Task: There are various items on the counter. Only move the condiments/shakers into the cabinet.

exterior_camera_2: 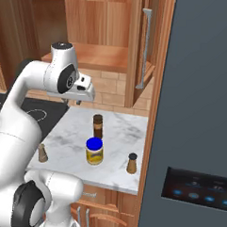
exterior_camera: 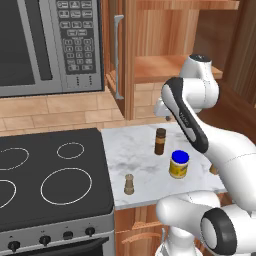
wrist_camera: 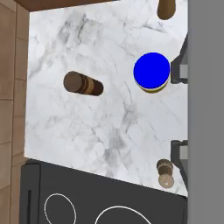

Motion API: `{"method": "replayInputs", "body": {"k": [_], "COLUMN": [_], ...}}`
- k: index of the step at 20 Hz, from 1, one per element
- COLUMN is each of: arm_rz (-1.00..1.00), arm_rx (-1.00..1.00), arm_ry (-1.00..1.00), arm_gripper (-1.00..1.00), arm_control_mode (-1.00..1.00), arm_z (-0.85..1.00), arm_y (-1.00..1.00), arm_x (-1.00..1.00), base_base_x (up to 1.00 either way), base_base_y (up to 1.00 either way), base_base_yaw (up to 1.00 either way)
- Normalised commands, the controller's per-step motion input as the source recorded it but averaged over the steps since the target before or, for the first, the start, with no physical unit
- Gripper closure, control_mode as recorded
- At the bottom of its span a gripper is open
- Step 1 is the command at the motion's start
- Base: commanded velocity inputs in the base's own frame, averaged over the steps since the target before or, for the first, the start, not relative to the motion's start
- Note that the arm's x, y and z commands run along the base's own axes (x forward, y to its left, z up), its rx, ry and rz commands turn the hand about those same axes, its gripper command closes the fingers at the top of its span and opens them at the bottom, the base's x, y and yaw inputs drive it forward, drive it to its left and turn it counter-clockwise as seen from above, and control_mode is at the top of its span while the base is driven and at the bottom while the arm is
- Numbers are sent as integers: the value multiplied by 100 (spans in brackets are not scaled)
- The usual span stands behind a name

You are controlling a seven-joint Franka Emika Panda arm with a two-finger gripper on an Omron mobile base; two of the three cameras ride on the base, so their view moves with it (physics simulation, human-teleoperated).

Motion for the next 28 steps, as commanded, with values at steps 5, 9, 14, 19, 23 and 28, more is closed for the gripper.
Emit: {"method": "replayInputs", "body": {"k": [5,9,14,19,23,28], "arm_rz": [0,-5,-14,-19,-14,-13], "arm_rx": [0,0,0,-1,-2,0], "arm_ry": [1,0,0,-2,-9,-1], "arm_gripper": [-100,-100,-100,-100,-100,-100], "arm_control_mode": [-100,-100,-100,-100,-100,-100], "arm_z": [-33,-84,-100,-74,-34,-14], "arm_y": [-3,-16,-29,-16,-4,-12], "arm_x": [-7,-39,-50,-14,8,26], "base_base_x": [0,0,0,0,0,0], "base_base_y": [0,0,0,0,0,0], "base_base_yaw": [0,0,0,0,0,0]}}
